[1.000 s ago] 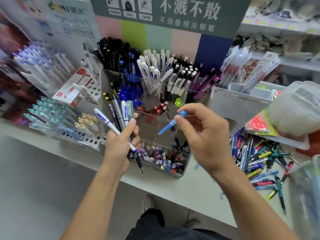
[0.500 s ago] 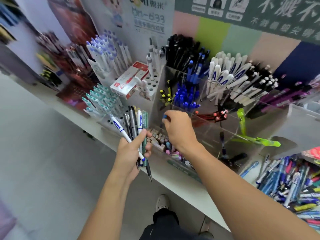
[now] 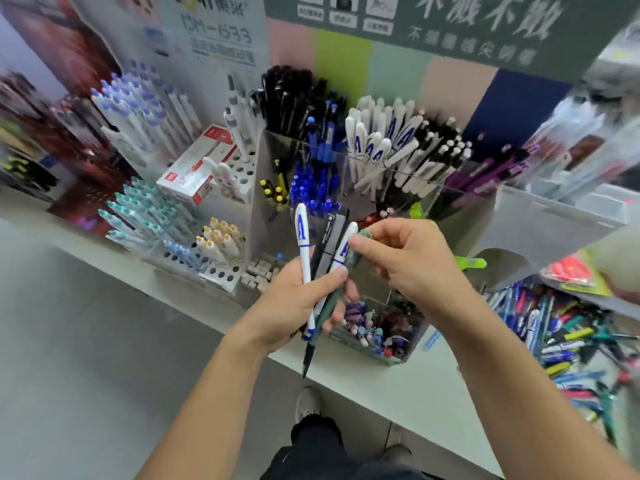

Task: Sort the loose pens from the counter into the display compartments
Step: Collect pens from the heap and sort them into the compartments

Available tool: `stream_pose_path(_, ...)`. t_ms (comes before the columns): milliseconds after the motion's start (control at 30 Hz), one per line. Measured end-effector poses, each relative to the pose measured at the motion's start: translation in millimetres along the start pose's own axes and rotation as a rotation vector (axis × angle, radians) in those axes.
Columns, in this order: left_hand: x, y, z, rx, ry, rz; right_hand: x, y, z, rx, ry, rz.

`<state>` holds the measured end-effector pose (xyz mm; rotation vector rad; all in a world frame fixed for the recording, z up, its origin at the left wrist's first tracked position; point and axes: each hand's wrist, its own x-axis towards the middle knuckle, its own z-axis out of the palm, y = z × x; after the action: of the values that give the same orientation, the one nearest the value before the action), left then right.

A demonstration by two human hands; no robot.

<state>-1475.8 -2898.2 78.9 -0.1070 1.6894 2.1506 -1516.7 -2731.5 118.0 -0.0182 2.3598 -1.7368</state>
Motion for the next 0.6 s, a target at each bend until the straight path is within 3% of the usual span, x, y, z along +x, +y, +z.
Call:
stream_pose_path(100, 5.0, -0.2, 22.3, -0.109, 0.096, -0.032, -12.4, -1.9, -31.1, 0.159, 0.114, 0.016)
stream_pose_path(233, 4.6, -9.7, 15.8, -0.106, 0.236, 0.010, -31.5, -14.7, -63.9, 0.336, 0.287, -0.213)
stream_pose_path(433, -13.9, -21.0, -30.9, -0.338, 0.532, 0.083, -24.7, 18.8, 1.6, -0.108, 0.214, -0.386)
stream_pose_path(600, -21.2, -24.7, -46.5, -0.479, 0.518, 0.064, 10.7, 48.7, 69.3, -0.449, 0.079, -0.487)
